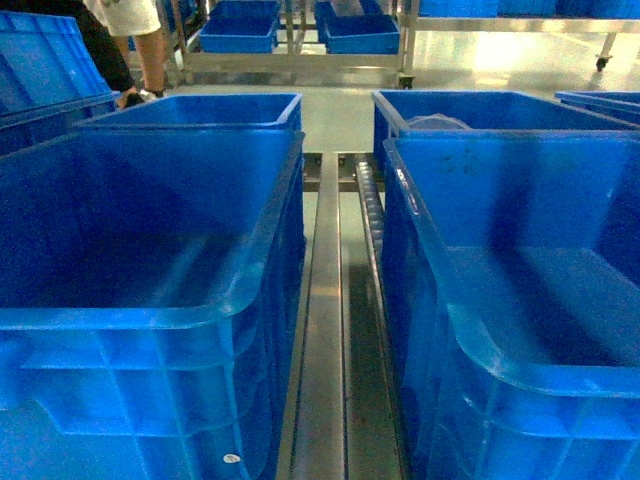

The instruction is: Sort blue parts and orange caps into right shelf containers

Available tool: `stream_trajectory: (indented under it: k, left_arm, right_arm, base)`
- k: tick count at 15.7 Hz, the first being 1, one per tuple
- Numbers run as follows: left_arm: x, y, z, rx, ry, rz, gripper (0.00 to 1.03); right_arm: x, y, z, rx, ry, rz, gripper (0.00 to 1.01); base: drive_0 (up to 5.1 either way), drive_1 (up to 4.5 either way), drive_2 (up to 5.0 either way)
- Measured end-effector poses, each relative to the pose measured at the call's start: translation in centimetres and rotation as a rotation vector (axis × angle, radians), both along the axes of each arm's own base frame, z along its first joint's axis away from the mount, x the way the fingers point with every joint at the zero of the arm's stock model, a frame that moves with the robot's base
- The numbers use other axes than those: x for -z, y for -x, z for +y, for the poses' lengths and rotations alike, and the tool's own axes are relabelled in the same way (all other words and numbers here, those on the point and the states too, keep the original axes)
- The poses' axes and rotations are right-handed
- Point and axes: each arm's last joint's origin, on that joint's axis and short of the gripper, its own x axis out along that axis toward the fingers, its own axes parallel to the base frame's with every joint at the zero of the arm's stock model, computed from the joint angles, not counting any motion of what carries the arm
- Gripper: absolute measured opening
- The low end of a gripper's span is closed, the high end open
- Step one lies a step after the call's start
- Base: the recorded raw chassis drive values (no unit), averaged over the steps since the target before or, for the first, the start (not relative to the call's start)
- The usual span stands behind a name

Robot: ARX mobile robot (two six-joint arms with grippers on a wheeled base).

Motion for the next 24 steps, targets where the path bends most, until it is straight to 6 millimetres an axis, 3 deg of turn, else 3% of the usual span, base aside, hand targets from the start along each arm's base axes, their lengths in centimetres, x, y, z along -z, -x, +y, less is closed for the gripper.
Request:
stream_trajectory:
  k: [1, 2, 3, 12, 13, 16, 19, 20, 24]
  left_arm:
    - [0.7, -1.3, -0.2, 0.008, 0.009, 0.046, 0.47]
    - [1.2, -2.8, -1.0, 0.026, 0.012, 0.062, 0.87]
    - [1.0, -2.5, -1.0, 0.036, 0.016, 0.05, 0.98]
    - [0.9, -0.9, -0.7, 0.028, 0.022, 0.05, 0.98]
    - [1.0, -0.7, -0.6, 0.064, 0.012, 0.023, 0.92]
    - [3.0, 3.1, 0.3, 0.09, -0.014, 0.029, 0.5]
    - [3.9, 5.7, 1.7, 0.082, -0.014, 0.025, 0.12]
    - [4.2, 6.4, 1.7, 0.084, -0.013, 0.025, 0.01]
    - [5.0, 8.7, 1.6, 0.093, -0.016, 0.029, 0.02]
  right_arm:
    - [0.8, -1.2, 0.2, 0.001, 0.004, 0.045, 0.46]
    - [2.0, -2.1, 0.6, -0.014, 0.008, 0.099, 0.86]
    - [1.8, -2.0, 0.5, -0.021, 0.003, 0.083, 0.97]
    - [1.6, -1.9, 0.5, 0.065, 0.031, 0.066, 0.98]
    - [1.9, -1.6, 0.4, 0.073, 0.025, 0.104, 0.9]
    - [3.1, 1.6, -1.0, 0.086, -0.003, 0.101, 0.48]
    - [4.0, 3.7, -1.6, 0.076, -0.003, 0.107, 0.09]
    - [4.2, 4.3, -2.4, 0.069, -0.004, 0.108, 0.01]
    - [4.9, 6.0, -2.8, 0.084, -0.01, 0.074, 0.02]
  base:
    - [0.0, 0.0, 0.0]
    - [0.0, 0.0, 0.0]
    - [0.0, 0.0, 0.0]
    - [0.0, 0.0, 0.0]
    - [0.0, 0.0, 0.0]
    - [0.0, 0.0, 0.0]
    - [0.0, 0.0, 0.0]
    - [0.0, 0.0, 0.0]
    - [0.0, 0.0, 0.0]
